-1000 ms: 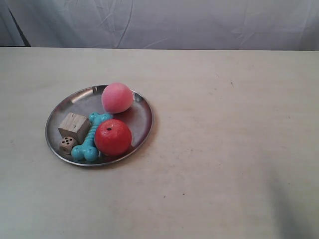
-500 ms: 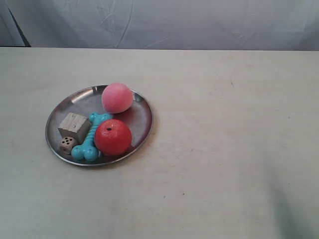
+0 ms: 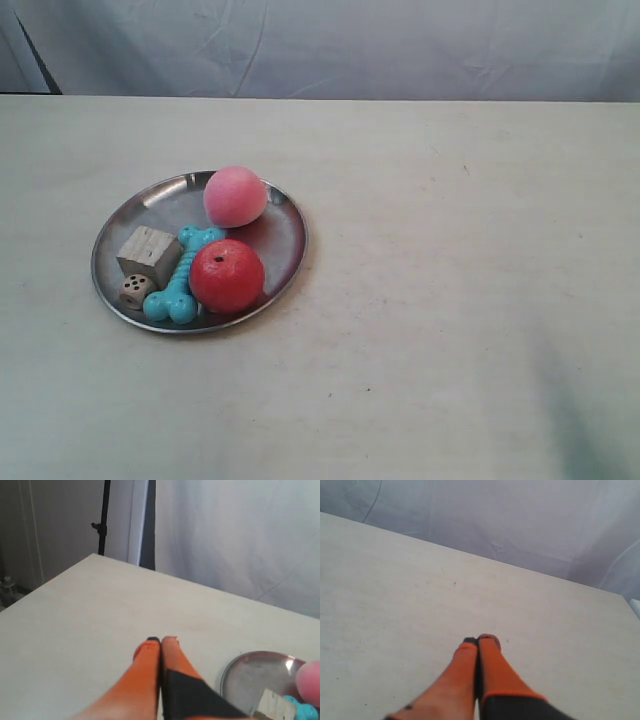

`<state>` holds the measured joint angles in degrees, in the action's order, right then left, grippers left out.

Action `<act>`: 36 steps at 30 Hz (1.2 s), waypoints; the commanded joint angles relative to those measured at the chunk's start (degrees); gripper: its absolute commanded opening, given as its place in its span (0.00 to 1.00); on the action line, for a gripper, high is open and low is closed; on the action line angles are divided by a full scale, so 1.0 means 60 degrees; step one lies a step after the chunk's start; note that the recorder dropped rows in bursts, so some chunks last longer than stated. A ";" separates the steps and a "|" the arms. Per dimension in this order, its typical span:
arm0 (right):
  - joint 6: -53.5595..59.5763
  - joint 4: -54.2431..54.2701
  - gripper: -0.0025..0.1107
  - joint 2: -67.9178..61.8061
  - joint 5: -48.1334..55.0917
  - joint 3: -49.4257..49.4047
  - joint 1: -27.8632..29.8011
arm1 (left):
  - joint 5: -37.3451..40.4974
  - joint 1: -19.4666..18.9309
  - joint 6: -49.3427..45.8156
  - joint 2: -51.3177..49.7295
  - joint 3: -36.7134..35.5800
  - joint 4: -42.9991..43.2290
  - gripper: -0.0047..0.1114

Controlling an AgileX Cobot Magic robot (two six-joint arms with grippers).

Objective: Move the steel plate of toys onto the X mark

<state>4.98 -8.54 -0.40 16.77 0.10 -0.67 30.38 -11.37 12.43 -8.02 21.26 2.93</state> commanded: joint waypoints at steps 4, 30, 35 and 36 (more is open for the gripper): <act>0.0002 0.0007 0.02 0.0067 -0.0109 -0.0017 0.0056 | -0.0141 0.0723 0.0113 0.1336 -0.0727 0.0007 0.04; 0.0002 0.0008 0.02 0.0067 -0.0129 -0.0017 0.0056 | -0.0573 0.0983 0.0112 0.1336 -0.2679 -0.0648 0.04; 0.0002 0.0008 0.02 0.0067 -0.0112 -0.0017 0.0056 | -0.0573 0.0983 0.0112 0.1336 -0.2679 -0.0648 0.04; 0.0002 0.0008 0.02 0.0067 -0.0112 -0.0017 0.0056 | -0.0573 0.0983 0.0112 0.1336 -0.2679 -0.0648 0.04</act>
<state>4.98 -8.54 -0.32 16.88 0.10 -0.67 27.68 -5.75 12.81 -0.28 5.52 -0.31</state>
